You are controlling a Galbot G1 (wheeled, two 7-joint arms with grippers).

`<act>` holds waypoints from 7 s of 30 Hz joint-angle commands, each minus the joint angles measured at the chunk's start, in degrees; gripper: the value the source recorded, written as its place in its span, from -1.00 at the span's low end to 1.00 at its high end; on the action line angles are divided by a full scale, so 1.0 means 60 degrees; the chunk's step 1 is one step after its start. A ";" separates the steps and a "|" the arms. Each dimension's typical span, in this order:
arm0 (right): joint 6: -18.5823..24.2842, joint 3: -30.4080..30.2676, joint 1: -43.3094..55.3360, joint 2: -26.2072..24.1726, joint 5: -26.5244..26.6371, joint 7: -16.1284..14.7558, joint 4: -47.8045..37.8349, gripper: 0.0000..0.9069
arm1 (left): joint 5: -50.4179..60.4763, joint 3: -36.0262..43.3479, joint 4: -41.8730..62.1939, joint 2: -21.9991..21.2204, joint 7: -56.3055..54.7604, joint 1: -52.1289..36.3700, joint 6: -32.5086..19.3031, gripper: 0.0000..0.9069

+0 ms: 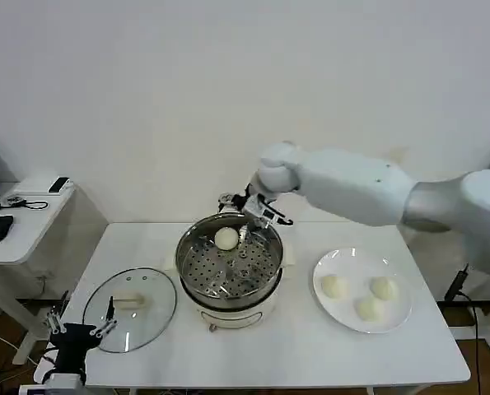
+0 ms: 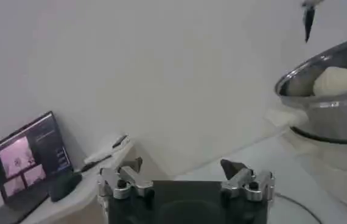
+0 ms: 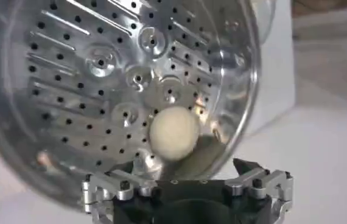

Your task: Take steamed baozi put them in steamer then cover it.

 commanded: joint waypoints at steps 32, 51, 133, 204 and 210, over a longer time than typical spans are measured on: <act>-0.5161 0.1751 -0.4526 -0.5212 0.1528 0.0308 0.2415 1.00 | -0.0132 0.0203 0.0280 0.0968 0.0245 -0.0630 -0.0099 1.00; -0.4591 0.2977 -0.5917 -0.2933 0.0547 0.0010 -0.0244 1.00 | -0.0165 -0.0017 0.0433 0.0965 0.0234 -0.0592 -0.0107 1.00; -0.8051 0.0562 -0.0771 0.2427 0.7023 0.2069 0.0465 0.53 | -0.0140 -0.0312 0.0139 0.0740 0.0228 -0.0603 -0.0096 1.00; -0.4416 0.0460 -0.1327 -0.6249 0.1320 -0.1006 0.3509 1.00 | 0.0088 0.0254 0.0249 0.0768 0.0233 -0.0771 -0.0044 1.00; -0.3970 0.1588 -0.3194 -0.7162 0.0113 -0.1073 0.3552 1.00 | 0.0151 0.0376 0.0264 0.0745 0.0232 -0.0776 -0.0040 1.00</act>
